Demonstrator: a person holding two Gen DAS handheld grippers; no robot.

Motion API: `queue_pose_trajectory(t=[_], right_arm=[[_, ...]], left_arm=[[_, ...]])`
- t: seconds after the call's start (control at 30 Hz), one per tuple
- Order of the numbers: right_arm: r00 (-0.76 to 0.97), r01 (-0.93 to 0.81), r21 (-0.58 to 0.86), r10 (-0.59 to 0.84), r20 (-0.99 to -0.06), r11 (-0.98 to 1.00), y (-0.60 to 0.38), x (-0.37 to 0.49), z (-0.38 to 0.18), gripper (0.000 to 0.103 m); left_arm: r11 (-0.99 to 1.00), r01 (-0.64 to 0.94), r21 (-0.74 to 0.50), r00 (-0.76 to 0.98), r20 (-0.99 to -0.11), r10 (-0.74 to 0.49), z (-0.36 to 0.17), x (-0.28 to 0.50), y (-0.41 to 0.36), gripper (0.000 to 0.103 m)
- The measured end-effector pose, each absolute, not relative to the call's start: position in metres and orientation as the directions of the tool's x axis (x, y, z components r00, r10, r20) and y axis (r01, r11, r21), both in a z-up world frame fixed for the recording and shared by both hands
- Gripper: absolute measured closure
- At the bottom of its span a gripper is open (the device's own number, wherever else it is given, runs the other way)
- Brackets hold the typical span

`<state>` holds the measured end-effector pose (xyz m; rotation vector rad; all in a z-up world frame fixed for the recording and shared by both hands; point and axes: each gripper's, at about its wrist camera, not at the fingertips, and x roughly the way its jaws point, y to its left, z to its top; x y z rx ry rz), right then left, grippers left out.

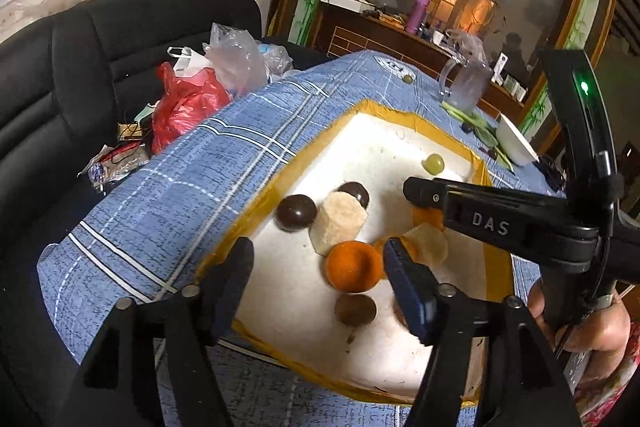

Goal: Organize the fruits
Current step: 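Carry the brown fruit into the tray and open the left tool while the right tool releases its plum there, then grasp a red date with the right tool while the left tool reaches toward a green grape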

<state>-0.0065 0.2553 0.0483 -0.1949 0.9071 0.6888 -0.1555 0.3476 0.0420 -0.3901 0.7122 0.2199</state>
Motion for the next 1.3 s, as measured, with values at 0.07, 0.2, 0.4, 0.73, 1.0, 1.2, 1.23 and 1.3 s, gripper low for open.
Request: queue_pose_trajectory(t=[0.07, 0.2, 0.4, 0.73, 1.0, 1.2, 1.23, 1.3], right_arm=[[0.426, -0.617, 0.137, 0.476, -0.769, 0.775, 0.253, -0.006, 0.051, 0.059], [0.446, -0.601, 0.148, 0.484, -0.753, 0.785, 0.243, -0.006, 0.059, 0.055], [0.458, -0.581, 0.164, 0.486, -0.744, 0.797, 0.223, -0.013, 0.063, 0.053], [0.449, -0.549, 0.233, 0.518, -0.728, 0.803, 0.179, -0.034, 0.062, 0.049], [0.472, -0.504, 0.26, 0.515, -0.716, 0.823, 0.136, -0.05, 0.064, 0.046], [0.5, -0.453, 0.271, 0.494, -0.712, 0.849, 0.105, -0.053, 0.062, 0.04], [0.501, -0.446, 0.274, 0.492, -0.712, 0.852, 0.1, -0.054, 0.061, 0.04], [0.507, -0.434, 0.275, 0.484, -0.713, 0.858, 0.093, -0.054, 0.06, 0.04]], left_arm=[[0.898, -0.33, -0.292, 0.744, -0.665, 0.057, 0.043, -0.158, 0.352, 0.032], [0.892, -0.329, -0.31, 0.75, -0.66, 0.047, 0.044, -0.16, 0.354, 0.032], [0.901, -0.315, -0.299, 0.746, -0.665, 0.04, 0.048, -0.158, 0.345, 0.029], [0.943, -0.292, -0.16, 0.738, -0.665, 0.115, 0.062, -0.159, 0.313, 0.025], [0.969, -0.23, -0.089, 0.734, -0.669, 0.113, 0.066, -0.158, 0.281, 0.022], [0.977, -0.203, -0.063, 0.716, -0.69, 0.104, 0.065, -0.156, 0.265, 0.022], [0.978, -0.198, -0.058, 0.714, -0.692, 0.104, 0.065, -0.157, 0.263, 0.022], [0.98, -0.194, -0.051, 0.713, -0.693, 0.105, 0.065, -0.158, 0.259, 0.022]])
